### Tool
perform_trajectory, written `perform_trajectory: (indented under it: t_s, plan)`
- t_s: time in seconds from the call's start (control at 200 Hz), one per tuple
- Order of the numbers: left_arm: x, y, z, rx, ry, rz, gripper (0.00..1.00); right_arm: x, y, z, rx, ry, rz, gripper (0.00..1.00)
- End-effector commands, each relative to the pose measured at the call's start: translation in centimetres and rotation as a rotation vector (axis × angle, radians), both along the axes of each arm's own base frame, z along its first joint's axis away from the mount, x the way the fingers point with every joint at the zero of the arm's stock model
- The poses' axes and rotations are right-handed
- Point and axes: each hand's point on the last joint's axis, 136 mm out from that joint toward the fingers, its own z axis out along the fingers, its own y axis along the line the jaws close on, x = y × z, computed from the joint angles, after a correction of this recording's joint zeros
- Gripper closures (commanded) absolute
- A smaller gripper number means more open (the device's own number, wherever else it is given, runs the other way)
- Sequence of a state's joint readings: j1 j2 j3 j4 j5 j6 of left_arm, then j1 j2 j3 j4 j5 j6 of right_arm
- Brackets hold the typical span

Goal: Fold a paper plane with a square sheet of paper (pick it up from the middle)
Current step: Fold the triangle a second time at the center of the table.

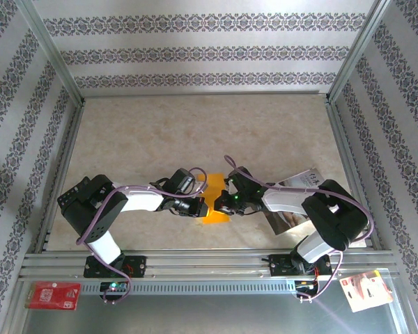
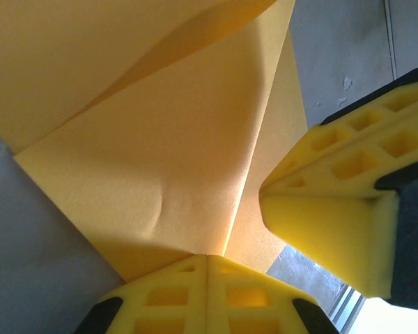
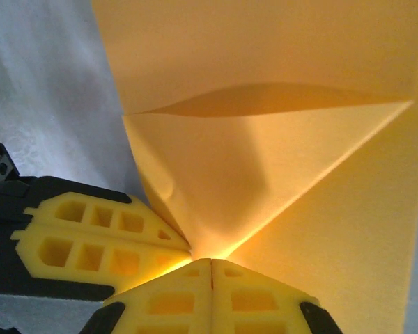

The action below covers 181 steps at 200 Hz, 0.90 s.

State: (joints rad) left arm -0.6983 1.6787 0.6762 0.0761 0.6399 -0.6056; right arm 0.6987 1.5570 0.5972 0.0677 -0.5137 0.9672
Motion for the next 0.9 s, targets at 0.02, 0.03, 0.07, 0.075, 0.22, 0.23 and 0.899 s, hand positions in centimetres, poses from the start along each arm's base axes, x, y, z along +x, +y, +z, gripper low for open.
perform_trajectory:
  t_s: [0.02, 0.03, 0.07, 0.075, 0.22, 0.23, 0.899]
  plan:
    - [-1.6, 2.5, -3.4, 0.131, 0.058, 0.002, 1.0, -0.1, 0.6, -0.5, 0.009, 0.005, -0.009, 0.99]
    - [-1.5, 2.5, -3.4, 0.131, 0.058, 0.001, 1.0, -0.2, 0.6, -0.5, 0.009, 0.006, -0.009, 0.99]
    - [-1.6, 2.5, -3.4, 0.131, 0.058, 0.001, 1.0, -0.1, 0.7, -0.5, 0.01, 0.006, -0.009, 0.99]
    - [-1.6, 2.5, -3.4, 0.131, 0.058, 0.0, 1.0, -0.1, 0.7, -0.6, 0.009, 0.007, -0.008, 0.99]
    - [-1.6, 2.6, -3.4, 0.131, 0.059, 0.001, 1.0, 0.1, 1.2, -0.6, 0.018, 0.009, -0.001, 0.99]
    - [-1.6, 2.6, -3.4, 0.131, 0.058, 0.002, 1.0, 0.1, 1.3, -0.6, 0.018, 0.009, -0.001, 0.99]
    - [-2.3, 3.8, -4.5, 0.193, 0.06, -0.016, 1.0, 1.3, -2.4, -3.7, -0.151, 0.059, -0.098, 1.0]
